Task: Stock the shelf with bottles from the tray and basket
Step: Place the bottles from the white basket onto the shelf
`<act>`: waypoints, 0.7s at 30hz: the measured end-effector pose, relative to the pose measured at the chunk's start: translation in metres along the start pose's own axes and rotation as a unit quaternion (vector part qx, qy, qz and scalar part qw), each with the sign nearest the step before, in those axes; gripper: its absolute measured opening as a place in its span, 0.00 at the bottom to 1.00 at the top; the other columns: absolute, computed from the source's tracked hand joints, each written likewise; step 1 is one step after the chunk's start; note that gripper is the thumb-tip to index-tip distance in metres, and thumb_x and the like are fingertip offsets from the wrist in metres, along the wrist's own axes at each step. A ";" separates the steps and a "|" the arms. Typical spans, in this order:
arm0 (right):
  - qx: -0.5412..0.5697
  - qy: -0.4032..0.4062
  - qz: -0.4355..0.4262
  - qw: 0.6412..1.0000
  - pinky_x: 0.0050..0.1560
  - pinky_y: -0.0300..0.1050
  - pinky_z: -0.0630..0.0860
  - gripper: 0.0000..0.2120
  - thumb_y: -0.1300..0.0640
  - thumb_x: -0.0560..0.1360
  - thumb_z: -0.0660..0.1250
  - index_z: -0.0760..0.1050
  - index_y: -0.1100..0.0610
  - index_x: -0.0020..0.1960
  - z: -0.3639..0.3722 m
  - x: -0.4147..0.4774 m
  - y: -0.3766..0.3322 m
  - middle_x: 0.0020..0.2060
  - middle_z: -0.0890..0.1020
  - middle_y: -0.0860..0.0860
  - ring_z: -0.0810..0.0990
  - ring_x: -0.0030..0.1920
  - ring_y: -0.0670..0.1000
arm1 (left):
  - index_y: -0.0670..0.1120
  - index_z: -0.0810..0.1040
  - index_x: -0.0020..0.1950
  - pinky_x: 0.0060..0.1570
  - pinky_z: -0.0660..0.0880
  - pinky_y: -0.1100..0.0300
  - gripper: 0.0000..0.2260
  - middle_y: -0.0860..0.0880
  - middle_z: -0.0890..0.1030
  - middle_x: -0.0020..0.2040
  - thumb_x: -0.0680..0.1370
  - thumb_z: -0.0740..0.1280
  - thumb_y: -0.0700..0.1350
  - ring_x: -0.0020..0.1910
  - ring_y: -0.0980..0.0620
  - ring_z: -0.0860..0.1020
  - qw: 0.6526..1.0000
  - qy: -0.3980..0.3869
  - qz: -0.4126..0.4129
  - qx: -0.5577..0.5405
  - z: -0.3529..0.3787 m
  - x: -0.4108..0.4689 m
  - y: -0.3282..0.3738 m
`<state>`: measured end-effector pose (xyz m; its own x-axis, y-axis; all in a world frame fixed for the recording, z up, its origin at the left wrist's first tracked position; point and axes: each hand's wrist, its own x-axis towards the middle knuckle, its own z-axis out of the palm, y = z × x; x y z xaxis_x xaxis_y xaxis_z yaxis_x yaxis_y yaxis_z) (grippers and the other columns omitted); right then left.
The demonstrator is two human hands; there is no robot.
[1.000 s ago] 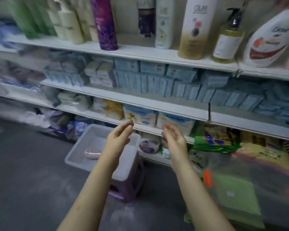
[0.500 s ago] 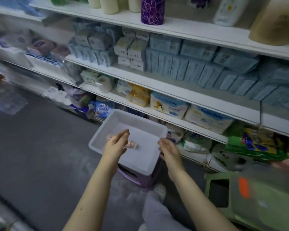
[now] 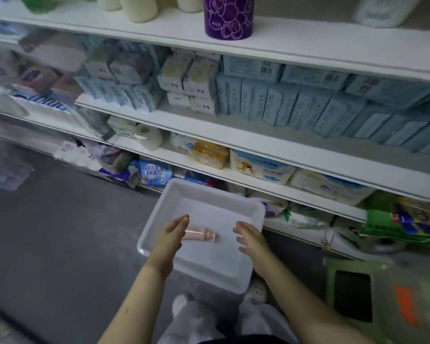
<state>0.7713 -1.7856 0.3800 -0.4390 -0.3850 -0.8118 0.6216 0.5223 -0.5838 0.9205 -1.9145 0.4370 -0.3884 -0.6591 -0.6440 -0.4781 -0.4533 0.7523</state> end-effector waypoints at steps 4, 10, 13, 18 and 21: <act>0.027 0.007 -0.010 1.000 0.62 0.49 0.69 0.16 0.46 0.81 0.60 0.69 0.51 0.67 0.016 0.016 0.006 0.64 0.75 0.50 0.73 0.60 0.52 | 0.51 0.75 0.66 0.65 0.66 0.51 0.17 0.51 0.75 0.64 0.79 0.65 0.54 0.65 0.48 0.71 0.998 -0.021 -0.029 0.055 -0.024 0.038 0.001; 0.099 0.094 0.032 0.990 0.62 0.48 0.70 0.22 0.46 0.81 0.59 0.66 0.52 0.72 0.067 0.028 0.029 0.68 0.72 0.52 0.72 0.62 0.53 | 0.49 0.76 0.62 0.63 0.65 0.55 0.11 0.48 0.75 0.61 0.80 0.65 0.50 0.60 0.50 0.70 0.985 -0.088 -0.068 0.131 -0.065 0.098 -0.011; 0.069 0.113 0.066 0.989 0.63 0.50 0.71 0.21 0.45 0.82 0.58 0.67 0.54 0.71 0.098 0.044 0.041 0.66 0.72 0.54 0.72 0.61 0.55 | 0.46 0.74 0.69 0.60 0.64 0.59 0.18 0.50 0.74 0.63 0.80 0.65 0.50 0.64 0.49 0.72 0.978 -0.108 -0.064 0.168 -0.079 0.133 -0.026; 0.016 0.132 0.055 0.990 0.71 0.55 0.66 0.22 0.45 0.82 0.56 0.65 0.53 0.73 0.133 0.091 0.054 0.70 0.69 0.53 0.69 0.68 0.55 | 0.52 0.64 0.76 0.61 0.64 0.55 0.25 0.44 0.69 0.72 0.80 0.64 0.53 0.69 0.44 0.69 0.973 -0.094 -0.105 0.182 -0.082 0.189 -0.057; 0.044 0.150 0.064 0.986 0.71 0.53 0.67 0.25 0.44 0.81 0.59 0.62 0.49 0.75 0.142 0.123 0.063 0.74 0.65 0.49 0.67 0.71 0.53 | 0.50 0.60 0.78 0.64 0.64 0.54 0.27 0.44 0.64 0.75 0.81 0.64 0.52 0.71 0.43 0.66 0.974 -0.083 -0.114 0.175 -0.075 0.215 -0.078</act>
<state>0.8479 -1.9082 0.2447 -0.5178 -0.0708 -0.8526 0.7325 0.4782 -0.4845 0.9334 -2.0664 0.2506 -0.3489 -0.4457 -0.8244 -0.7953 -0.3245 0.5121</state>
